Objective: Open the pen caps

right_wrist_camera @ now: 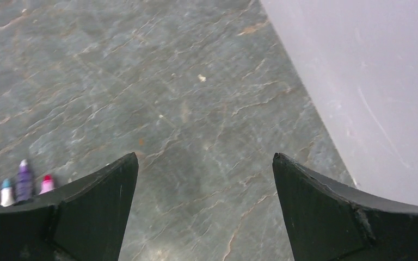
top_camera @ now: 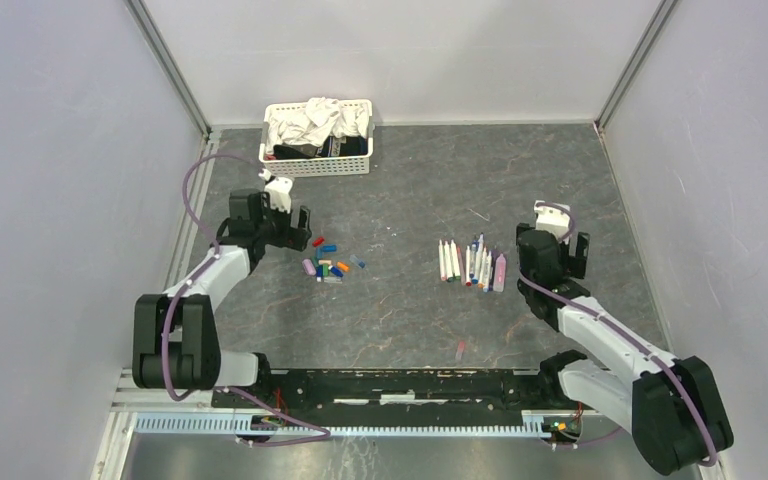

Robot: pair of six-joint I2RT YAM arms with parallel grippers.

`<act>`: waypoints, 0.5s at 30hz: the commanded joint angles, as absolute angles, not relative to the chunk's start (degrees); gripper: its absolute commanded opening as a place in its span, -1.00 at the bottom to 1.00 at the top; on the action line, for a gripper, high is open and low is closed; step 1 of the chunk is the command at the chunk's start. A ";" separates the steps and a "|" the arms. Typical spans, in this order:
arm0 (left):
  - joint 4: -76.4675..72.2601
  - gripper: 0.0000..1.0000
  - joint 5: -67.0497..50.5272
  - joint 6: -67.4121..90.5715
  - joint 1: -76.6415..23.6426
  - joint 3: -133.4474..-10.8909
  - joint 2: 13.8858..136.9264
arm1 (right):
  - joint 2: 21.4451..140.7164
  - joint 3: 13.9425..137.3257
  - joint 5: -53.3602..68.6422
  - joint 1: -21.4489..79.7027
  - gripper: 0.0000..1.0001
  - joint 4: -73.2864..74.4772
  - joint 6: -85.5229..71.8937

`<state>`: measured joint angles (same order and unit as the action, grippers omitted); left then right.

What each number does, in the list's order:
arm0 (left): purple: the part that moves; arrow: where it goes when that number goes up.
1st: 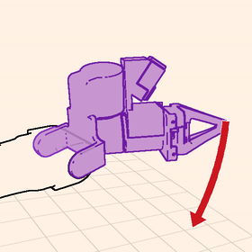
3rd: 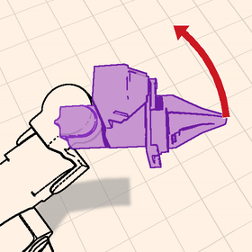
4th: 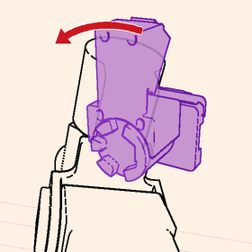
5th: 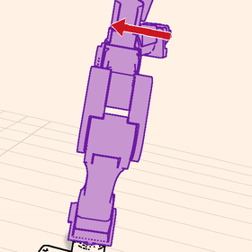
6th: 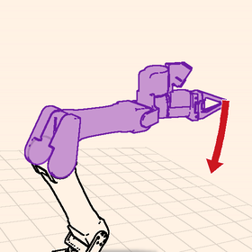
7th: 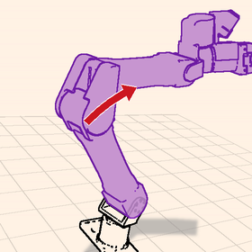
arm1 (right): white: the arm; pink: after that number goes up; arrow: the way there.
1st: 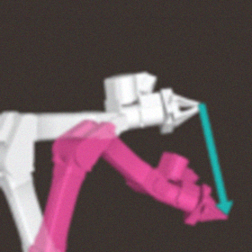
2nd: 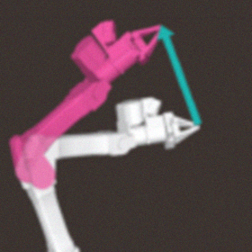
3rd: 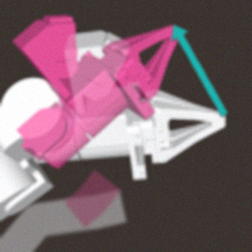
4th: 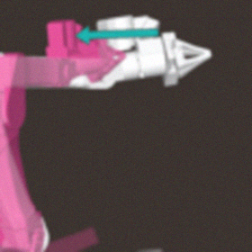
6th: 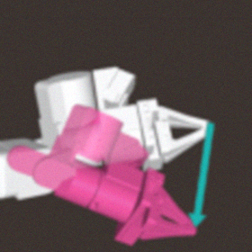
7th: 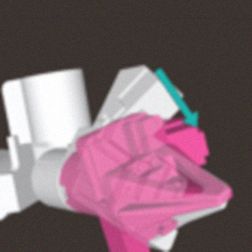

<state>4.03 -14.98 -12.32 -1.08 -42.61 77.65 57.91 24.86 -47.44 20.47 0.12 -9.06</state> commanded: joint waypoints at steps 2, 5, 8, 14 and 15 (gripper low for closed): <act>-17.17 1.00 -15.20 -9.24 -1.14 -35.02 79.74 | 56.57 16.28 -56.72 19.79 0.96 -23.33 -0.61; -23.64 1.00 -15.31 -8.34 -1.14 -31.21 81.39 | 59.14 10.15 -57.07 19.30 0.96 -35.90 2.87; -28.06 1.00 -14.99 -7.61 -1.14 -28.91 82.08 | 62.57 5.88 -55.99 19.04 0.96 -44.59 4.87; -43.84 1.00 -14.22 -8.81 -0.97 -21.11 80.01 | 68.37 1.45 -52.02 18.75 0.96 -60.26 8.73; -47.15 1.00 -14.38 -7.74 -0.88 -19.14 79.56 | 68.99 0.81 -51.51 18.73 0.96 -62.88 9.48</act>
